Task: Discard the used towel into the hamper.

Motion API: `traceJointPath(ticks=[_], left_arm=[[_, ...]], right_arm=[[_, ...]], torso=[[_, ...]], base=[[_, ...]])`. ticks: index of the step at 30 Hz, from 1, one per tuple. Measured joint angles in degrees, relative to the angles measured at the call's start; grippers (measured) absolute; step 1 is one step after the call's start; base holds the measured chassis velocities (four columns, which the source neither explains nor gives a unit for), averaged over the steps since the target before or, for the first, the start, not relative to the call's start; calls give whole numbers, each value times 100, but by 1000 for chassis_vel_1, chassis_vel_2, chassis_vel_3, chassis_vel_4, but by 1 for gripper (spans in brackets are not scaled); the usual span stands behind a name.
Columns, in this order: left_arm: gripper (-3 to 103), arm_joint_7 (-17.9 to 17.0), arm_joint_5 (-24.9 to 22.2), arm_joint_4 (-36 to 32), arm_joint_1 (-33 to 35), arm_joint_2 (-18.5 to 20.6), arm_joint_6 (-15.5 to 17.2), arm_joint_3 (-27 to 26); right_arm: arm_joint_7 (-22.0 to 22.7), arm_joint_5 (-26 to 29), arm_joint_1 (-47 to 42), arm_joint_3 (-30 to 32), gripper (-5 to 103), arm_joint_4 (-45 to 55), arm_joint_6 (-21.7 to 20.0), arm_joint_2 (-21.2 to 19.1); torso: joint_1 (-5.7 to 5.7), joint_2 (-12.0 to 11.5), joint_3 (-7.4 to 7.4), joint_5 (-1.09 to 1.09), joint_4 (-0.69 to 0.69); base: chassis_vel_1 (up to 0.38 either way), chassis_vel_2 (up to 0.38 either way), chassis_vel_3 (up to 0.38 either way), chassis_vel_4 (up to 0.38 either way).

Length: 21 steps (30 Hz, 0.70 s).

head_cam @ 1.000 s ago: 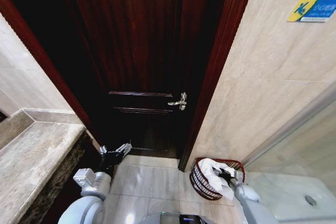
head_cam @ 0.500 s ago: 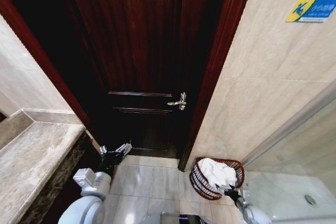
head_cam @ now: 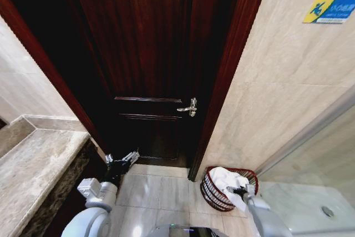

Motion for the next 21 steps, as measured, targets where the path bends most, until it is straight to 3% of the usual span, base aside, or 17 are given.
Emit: traceJointPath(ticks=[10, 14, 21], left_arm=[[97, 0, 0, 0, 0, 0, 0, 0], [97, 0, 0, 0, 0, 1, 0, 0], [97, 0, 0, 0, 0, 0, 0, 0]], right_arm=[[152, -145, 217, 89, 100, -511, -256, 263], [140, -76, 18, 109, 100, -482, -342, 279], [128, 149, -61, 125, 100, -417, -481, 186]], torso=[[0, 1, 0, 4, -1], [0, 1, 0, 4, -6], [0, 1, 0, 2, -2]], base=[[0, 0, 0, 0], [0, 0, 0, 0], [0, 0, 0, 0]])
